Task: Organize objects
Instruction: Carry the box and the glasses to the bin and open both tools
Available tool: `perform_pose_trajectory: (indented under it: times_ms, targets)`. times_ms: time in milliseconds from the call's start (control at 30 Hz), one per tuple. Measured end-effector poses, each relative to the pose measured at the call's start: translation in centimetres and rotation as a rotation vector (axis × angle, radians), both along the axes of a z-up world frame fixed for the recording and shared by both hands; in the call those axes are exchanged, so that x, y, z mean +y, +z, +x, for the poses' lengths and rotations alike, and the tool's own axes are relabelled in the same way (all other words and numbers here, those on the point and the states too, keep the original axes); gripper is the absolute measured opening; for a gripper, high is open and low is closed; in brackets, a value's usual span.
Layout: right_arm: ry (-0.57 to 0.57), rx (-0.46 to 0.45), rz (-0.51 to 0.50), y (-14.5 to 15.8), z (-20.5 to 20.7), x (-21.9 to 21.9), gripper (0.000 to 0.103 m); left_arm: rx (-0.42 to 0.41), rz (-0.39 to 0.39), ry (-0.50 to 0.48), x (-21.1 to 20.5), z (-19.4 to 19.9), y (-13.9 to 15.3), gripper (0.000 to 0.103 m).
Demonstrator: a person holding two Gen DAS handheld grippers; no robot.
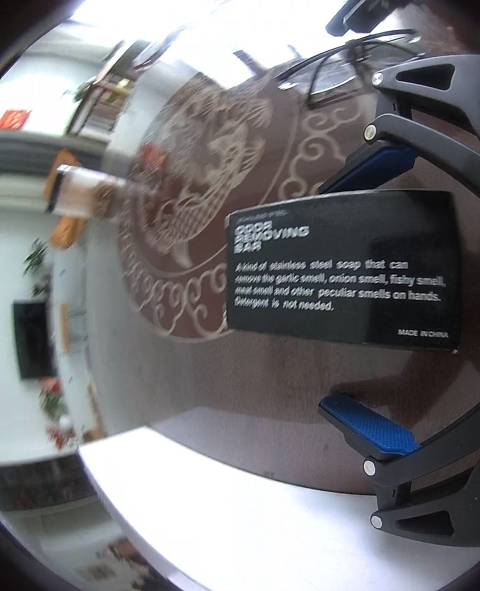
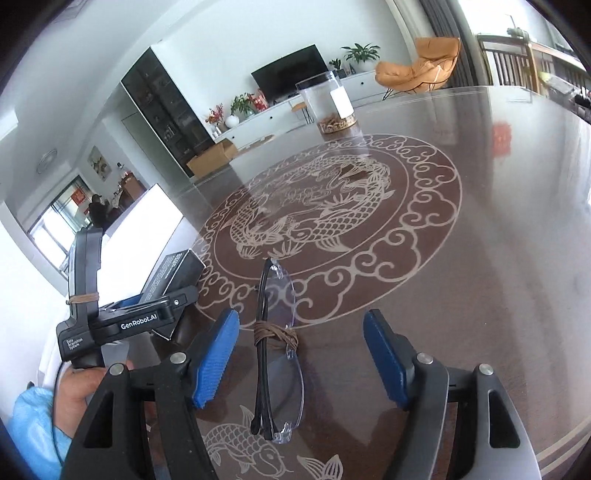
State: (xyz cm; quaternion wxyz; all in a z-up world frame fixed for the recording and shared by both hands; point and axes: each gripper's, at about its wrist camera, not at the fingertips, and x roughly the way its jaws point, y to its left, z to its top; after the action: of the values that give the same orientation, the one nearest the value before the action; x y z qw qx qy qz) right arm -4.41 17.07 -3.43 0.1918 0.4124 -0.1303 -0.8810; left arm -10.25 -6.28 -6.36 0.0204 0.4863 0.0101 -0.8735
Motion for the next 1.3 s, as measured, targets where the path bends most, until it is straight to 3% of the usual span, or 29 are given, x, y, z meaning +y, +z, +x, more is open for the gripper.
perform_pose_trajectory:
  times_ms: [67,200,233,267,300,333,400,567,633,733,833,967,1067,1167,1233,1300]
  targets:
    - [0.036,-0.043,0.056,0.0,-0.4,-1.4,0.071,-0.047,0.001,-0.032,-0.2,-0.3,0.1,0.103]
    - [0.1,-0.062,0.186,0.6,-1.4,-4.8,0.068,-0.052,0.0,-0.033,-0.1,-0.5,0.1,0.103]
    - [0.11,-0.073,0.214,0.7,-1.8,-5.6,0.065,-0.018,-0.004,-0.043,0.1,-0.4,0.4,0.083]
    - [0.123,-0.096,0.238,0.5,-2.5,-6.1,0.048,0.018,0.002,-0.049,0.2,-0.1,0.8,0.058]
    - [0.129,-0.12,0.267,0.2,-2.8,-6.5,0.021,0.025,-0.003,-0.053,0.5,-0.2,1.0,0.057]
    - [0.137,-0.126,0.288,0.0,-3.2,-6.7,0.016,0.026,-0.003,-0.05,0.5,0.0,1.1,0.057]
    - [0.132,-0.113,0.321,0.0,-3.3,-6.8,0.012,0.041,0.075,-0.058,0.2,0.9,1.5,0.057]
    - [0.095,-0.095,0.222,3.0,-1.3,-5.5,0.012,0.098,0.233,-0.049,-0.4,5.2,4.6,0.057]
    - [0.105,-0.071,0.18,5.1,-0.9,-6.3,0.012,0.136,0.309,-0.044,-1.5,7.2,7.0,0.057]
    - [0.176,-0.013,0.125,9.0,-0.4,-9.9,0.012,0.22,0.354,-0.04,-4.8,9.8,11.8,0.057]
    - [0.281,0.062,0.067,13.0,0.3,-15.2,0.012,0.298,0.281,0.028,-9.9,12.6,15.9,0.057]
    - [0.469,0.055,-0.032,15.4,2.3,-23.9,0.012,0.271,0.152,0.212,-17.9,15.7,16.3,0.058]
    - [0.622,-0.007,-0.036,14.4,3.8,-30.5,0.012,0.162,0.058,0.338,-22.9,17.1,13.8,0.058]
    - [0.709,-0.047,0.011,12.4,5.1,-35.5,0.014,0.049,-0.005,0.409,-25.6,17.5,11.0,0.058]
    - [0.752,-0.12,0.042,10.4,5.0,-37.9,0.018,0.002,-0.016,0.432,-26.3,17.5,9.9,0.059]
    - [0.757,-0.165,0.077,8.8,4.7,-39.0,0.041,0.004,-0.012,0.434,-26.5,18.0,9.9,0.063]
